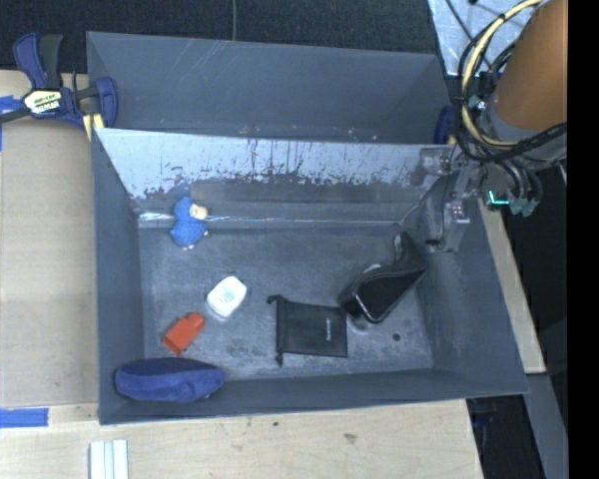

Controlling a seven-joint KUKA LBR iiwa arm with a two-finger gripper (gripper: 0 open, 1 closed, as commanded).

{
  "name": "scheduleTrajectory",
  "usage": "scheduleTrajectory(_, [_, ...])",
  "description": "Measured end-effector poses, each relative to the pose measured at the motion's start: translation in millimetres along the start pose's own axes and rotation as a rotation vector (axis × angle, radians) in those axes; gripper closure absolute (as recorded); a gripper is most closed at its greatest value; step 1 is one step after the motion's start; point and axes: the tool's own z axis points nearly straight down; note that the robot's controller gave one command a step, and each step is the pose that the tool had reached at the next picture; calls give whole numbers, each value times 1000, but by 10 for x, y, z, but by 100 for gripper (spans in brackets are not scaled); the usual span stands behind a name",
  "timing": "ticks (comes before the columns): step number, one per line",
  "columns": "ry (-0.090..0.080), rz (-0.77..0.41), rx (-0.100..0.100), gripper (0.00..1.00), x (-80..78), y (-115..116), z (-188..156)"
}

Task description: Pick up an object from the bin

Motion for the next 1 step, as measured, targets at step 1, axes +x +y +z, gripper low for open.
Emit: scheduleTrajectory(1, [-12,-332,2,0,670,-33,1373])
